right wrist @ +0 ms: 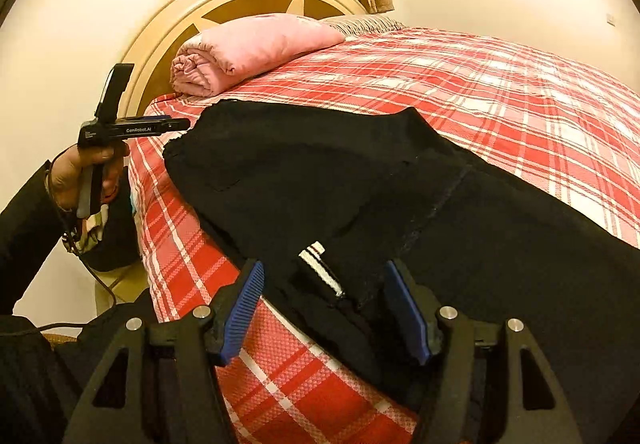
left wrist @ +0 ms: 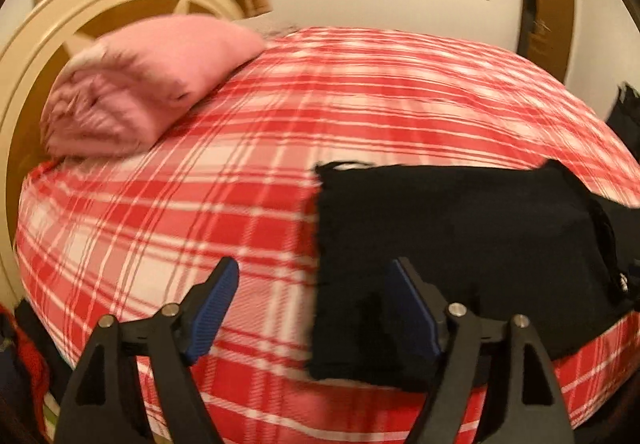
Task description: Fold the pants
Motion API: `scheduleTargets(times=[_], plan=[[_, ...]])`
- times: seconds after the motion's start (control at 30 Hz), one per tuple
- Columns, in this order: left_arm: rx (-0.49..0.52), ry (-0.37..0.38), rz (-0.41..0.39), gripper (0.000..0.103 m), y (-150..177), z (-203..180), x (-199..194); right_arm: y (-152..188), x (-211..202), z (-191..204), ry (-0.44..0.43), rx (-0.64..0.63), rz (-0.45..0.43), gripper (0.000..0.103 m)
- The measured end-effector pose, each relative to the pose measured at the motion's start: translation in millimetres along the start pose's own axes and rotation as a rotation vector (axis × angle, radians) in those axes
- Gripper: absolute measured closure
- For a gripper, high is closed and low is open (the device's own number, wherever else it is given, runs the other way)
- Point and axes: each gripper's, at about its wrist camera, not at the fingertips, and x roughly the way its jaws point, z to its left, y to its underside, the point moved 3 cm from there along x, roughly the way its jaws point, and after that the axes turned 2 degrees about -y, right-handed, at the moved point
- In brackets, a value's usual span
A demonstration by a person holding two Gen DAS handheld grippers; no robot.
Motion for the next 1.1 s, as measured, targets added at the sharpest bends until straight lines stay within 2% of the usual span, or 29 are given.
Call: scheduleTargets(times=[0.17,0.37,0.47,0.63,1.1], plan=[[-0.118,0.082,0.047,0.023,14.8,16.8,19.2,4.1,0.0,11.0,0.013,-0.042,0.009,0.038],[-0.138,0.15,0.034,0.022,17.4,7.1,29.9,6.1,3.7,18.7,0.024,-0.07,0.018,0.038],[-0.123,0.164,0.02,0.022,17.0,0.3,36.0,7.7,6.9,20.3,0.029,-0.07,0.025,0.038],[-0.149,0.181,0.019,0.011,17.0,5.9,45.0,7.7,7.9,22.3,0.034,-0.071,0.023,0.038],[-0.137,0.177,0.004,0.004,16.3,4.5,48.3,0.9,12.2,26.3,0.06,-0.064,0.026,0.038]])
